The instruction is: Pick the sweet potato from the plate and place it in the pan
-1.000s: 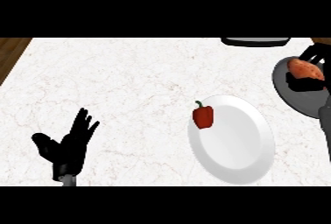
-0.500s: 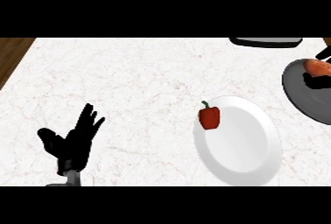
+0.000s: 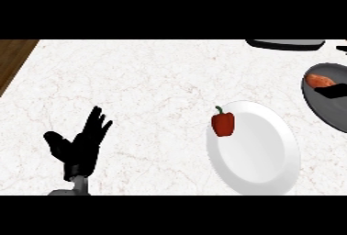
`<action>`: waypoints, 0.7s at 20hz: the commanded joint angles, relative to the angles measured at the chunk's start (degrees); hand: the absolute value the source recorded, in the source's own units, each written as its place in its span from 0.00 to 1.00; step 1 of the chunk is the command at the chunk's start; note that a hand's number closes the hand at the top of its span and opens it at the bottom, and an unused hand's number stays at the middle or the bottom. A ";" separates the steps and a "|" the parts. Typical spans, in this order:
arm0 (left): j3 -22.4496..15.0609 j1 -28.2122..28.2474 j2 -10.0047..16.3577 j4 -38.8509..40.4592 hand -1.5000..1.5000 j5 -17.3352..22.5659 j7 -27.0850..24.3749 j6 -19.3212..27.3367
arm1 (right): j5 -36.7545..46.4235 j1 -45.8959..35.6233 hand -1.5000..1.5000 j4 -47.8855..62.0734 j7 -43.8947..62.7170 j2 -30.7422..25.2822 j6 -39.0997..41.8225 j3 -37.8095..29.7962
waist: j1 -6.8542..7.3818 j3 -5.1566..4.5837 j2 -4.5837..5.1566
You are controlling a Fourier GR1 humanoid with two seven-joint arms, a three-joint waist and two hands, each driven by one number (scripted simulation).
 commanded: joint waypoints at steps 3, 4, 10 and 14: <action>-0.45 1.10 -0.02 0.48 0.50 -0.23 1.22 0.12 | -11.20 -3.99 0.00 2.70 -9.56 0.51 6.72 -9.25 | -0.33 0.00 -0.03; -0.48 0.08 -1.00 1.19 0.50 -0.82 0.17 1.24 | -13.91 -3.44 0.00 2.39 -12.89 1.03 7.45 -11.46 | -1.46 0.01 -0.10; 1.19 1.38 0.79 1.37 0.50 0.66 1.40 -0.19 | -22.46 -4.34 0.00 6.84 -14.95 -5.20 21.20 -19.37 | -1.96 -0.22 -0.34; -0.15 4.01 -0.37 0.30 0.50 0.15 -0.54 -0.35 | -26.68 -0.64 0.00 9.88 -17.79 -9.39 33.06 -23.01 | -2.60 -0.20 -0.59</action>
